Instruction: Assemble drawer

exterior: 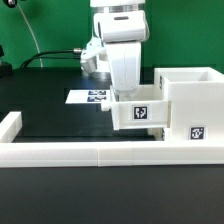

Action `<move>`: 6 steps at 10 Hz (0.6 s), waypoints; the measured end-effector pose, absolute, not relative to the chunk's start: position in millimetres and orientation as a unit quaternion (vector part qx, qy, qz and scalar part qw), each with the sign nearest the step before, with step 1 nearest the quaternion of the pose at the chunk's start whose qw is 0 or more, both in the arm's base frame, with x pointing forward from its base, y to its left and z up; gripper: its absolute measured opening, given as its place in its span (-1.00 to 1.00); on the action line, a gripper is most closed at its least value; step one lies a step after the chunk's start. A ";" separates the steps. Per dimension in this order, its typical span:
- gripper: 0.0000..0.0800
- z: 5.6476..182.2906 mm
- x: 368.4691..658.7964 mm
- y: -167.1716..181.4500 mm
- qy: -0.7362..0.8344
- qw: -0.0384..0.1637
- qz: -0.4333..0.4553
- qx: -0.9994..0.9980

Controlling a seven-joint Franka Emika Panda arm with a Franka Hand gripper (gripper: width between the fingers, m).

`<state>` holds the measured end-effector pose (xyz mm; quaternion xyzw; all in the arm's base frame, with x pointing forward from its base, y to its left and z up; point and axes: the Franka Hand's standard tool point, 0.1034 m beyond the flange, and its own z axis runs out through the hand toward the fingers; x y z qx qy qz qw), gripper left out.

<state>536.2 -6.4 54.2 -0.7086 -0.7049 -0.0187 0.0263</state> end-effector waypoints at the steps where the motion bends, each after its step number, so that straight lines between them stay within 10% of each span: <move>1: -0.89 54.3 536.4 -5.7 -0.704 0.026 -0.019 -0.710; 6: -0.89 54.8 537.6 -0.7 -0.681 0.024 -0.019 -0.732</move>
Offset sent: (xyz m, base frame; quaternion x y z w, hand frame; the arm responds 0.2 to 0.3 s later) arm 0.0063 0.0149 0.0016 -0.0198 -0.0240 0.0137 0.9994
